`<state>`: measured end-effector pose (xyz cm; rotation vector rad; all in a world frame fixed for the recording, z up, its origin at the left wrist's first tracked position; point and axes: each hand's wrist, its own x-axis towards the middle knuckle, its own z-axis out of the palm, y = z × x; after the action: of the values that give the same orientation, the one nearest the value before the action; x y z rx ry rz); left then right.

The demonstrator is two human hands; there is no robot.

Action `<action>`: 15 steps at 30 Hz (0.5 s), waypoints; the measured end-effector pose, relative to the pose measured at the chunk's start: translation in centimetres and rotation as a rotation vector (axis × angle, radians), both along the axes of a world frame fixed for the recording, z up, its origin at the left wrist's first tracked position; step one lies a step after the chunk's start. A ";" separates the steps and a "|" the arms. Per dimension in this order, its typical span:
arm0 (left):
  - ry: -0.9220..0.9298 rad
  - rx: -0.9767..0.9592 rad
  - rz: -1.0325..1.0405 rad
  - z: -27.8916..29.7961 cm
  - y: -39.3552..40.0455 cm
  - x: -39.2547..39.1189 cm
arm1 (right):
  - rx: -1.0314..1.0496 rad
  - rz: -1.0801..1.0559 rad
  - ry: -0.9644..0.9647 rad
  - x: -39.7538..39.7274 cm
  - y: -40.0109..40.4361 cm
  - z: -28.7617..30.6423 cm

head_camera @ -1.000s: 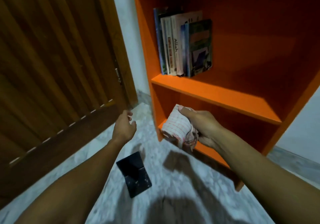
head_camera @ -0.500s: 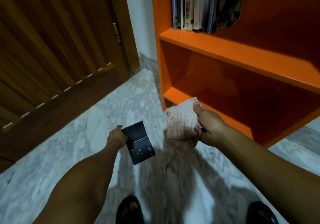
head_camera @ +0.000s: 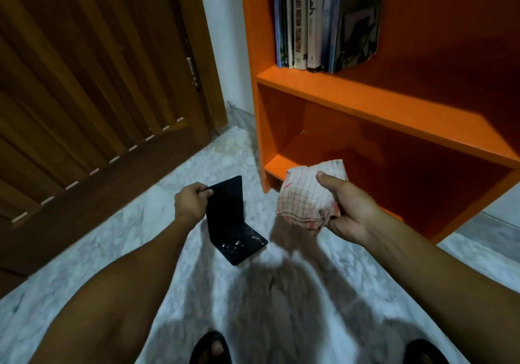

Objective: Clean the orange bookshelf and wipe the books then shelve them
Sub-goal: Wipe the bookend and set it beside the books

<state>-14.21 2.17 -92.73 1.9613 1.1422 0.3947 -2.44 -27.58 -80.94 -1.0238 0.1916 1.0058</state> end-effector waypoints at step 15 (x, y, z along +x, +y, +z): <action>-0.384 -0.264 -0.206 18.8 -11.5 -2.1 | 0.129 -0.271 -0.290 -1.7 -2.5 9.7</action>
<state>-16.34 -9.28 -73.98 1.6617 0.7014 0.4601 -4.14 -30.06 -71.28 -0.9832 0.0239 0.6079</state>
